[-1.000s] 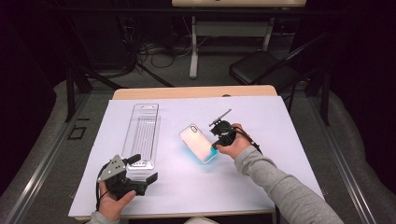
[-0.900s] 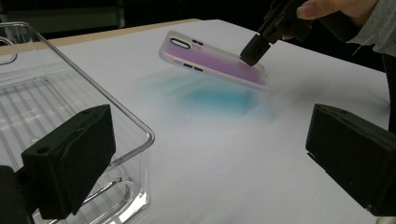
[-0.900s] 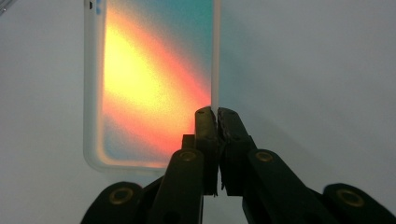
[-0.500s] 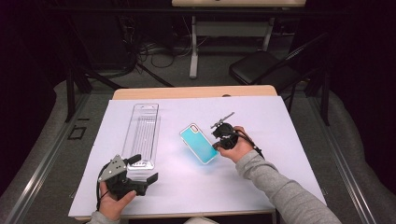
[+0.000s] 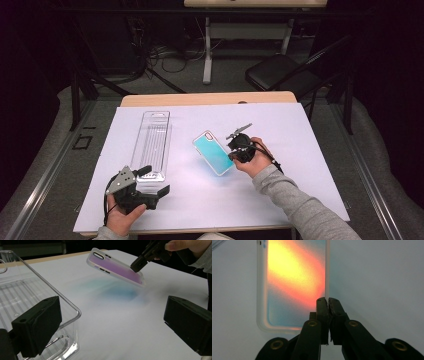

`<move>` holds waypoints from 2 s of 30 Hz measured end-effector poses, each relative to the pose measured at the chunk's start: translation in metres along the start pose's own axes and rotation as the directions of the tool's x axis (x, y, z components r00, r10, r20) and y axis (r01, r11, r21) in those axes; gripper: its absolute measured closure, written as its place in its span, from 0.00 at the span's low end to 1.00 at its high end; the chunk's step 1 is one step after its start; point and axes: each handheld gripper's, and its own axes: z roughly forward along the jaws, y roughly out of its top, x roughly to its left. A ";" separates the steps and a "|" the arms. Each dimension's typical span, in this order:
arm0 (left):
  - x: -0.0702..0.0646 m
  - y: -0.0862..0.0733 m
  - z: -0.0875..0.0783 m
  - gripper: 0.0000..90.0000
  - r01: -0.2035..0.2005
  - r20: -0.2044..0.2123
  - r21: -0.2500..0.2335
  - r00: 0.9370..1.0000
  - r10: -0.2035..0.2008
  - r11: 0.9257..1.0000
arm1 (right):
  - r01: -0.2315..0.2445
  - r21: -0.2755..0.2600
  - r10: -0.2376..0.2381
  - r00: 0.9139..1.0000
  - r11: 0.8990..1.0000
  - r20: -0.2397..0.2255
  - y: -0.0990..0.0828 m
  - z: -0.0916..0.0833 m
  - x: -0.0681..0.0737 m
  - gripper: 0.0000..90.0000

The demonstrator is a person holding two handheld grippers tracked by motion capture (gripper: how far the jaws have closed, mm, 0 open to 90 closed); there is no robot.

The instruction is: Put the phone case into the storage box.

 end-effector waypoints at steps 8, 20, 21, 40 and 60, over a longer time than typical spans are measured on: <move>0.001 0.002 0.002 0.02 0.028 0.001 -0.011 1.000 -0.028 1.000 | 0.009 -0.041 -0.008 1.000 0.999 0.023 -0.004 -0.005 0.003 0.98; 0.002 0.010 0.007 0.03 0.041 -0.017 0.011 0.999 -0.041 0.999 | 0.001 -0.107 0.003 0.999 0.994 0.044 -0.012 -0.010 0.006 0.98; 0.002 0.010 0.007 0.04 0.041 -0.017 0.011 0.999 -0.041 0.999 | 0.001 -0.107 0.003 0.999 0.994 0.044 -0.012 -0.010 0.006 0.98; -0.004 0.040 0.037 0.05 0.097 0.025 0.044 0.995 -0.098 0.994 | -0.032 -0.183 0.042 0.998 0.983 0.051 -0.018 -0.025 0.007 0.98; -0.004 0.068 0.062 0.17 0.127 0.022 0.016 0.992 -0.128 0.992 | -0.043 -0.230 0.055 0.997 0.972 0.047 -0.022 -0.029 0.010 0.98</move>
